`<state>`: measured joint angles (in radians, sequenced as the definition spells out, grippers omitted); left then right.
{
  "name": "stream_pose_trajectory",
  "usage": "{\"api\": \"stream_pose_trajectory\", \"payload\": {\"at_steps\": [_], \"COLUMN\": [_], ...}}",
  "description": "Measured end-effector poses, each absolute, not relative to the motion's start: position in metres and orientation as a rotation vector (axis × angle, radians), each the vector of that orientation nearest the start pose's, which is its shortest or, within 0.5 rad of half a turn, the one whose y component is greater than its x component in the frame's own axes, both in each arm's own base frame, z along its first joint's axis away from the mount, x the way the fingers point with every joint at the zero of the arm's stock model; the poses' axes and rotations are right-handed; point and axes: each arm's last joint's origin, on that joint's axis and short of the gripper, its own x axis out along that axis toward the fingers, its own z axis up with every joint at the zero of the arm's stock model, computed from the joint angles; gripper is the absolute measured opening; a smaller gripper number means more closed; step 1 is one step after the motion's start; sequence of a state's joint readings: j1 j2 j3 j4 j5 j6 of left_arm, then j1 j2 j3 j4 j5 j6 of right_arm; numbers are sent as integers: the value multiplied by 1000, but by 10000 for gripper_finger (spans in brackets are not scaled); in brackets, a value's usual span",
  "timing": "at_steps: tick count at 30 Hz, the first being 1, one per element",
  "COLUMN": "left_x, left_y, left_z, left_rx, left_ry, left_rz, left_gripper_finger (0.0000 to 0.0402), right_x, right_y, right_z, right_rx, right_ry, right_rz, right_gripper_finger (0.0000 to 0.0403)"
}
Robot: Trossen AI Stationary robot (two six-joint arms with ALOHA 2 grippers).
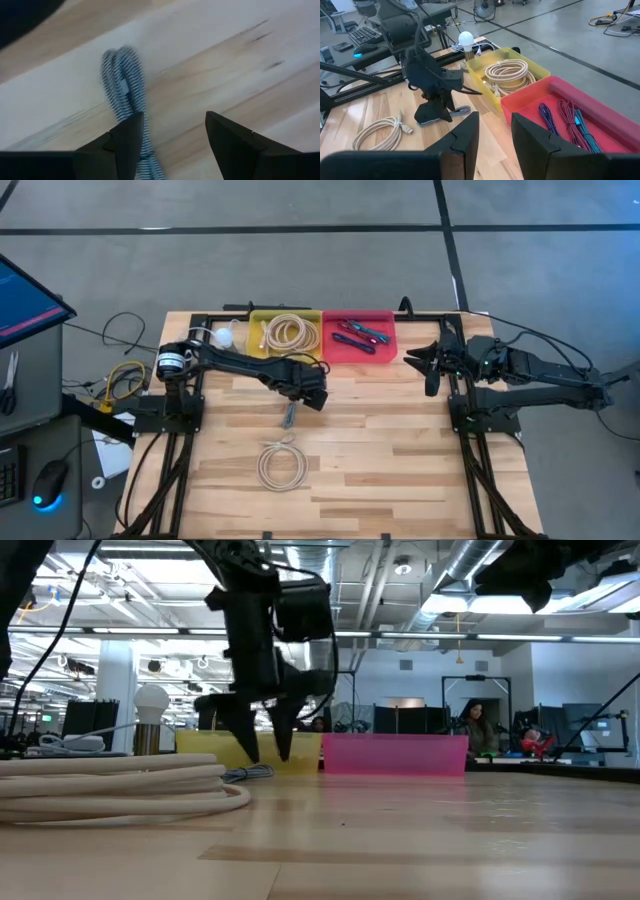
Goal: Pick & Place USB Port
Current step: Put the small black and white charger cable into the red bin
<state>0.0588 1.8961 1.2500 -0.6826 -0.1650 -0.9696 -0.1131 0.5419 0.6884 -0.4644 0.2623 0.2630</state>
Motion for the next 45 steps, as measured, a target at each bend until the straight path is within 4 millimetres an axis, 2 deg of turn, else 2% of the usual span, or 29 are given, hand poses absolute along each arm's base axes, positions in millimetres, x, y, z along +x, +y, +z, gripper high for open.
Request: {"api": "stream_pose_trajectory", "payload": {"at_steps": [8, 16, 20, 28, 33, 38, 45], "left_x": [342, 340, 339, 340, 341, 335, 319], "left_y": [25, 25, 25, 26, 25, 18, 13], "left_z": [133, 130, 129, 129, 130, 148, 220], "left_rx": [-830, -811, -801, -753, -728, -716, -685], "left_ry": [1114, 1103, 1099, 1090, 1088, 1070, 825], "left_rz": [816, 831, 839, 823, 805, 758, 688], "left_gripper_finger": [214, 207, 164, 21, 10, 7, 4], "right_x": [117, 117, 117, 117, 117, 117, 117], "right_y": [-21, -21, -21, -21, -21, -21, -21], "right_z": [305, 305, 305, 305, 305, 304, 304], "right_rx": [234, 234, 234, 234, 234, 234, 233], "right_ry": [268, 269, 269, 269, 269, 272, 278], "right_rz": [-412, -412, -412, -412, -412, -412, -413], "right_gripper_finger": [107, 107, 107, 107, 107, 107, 107]}}
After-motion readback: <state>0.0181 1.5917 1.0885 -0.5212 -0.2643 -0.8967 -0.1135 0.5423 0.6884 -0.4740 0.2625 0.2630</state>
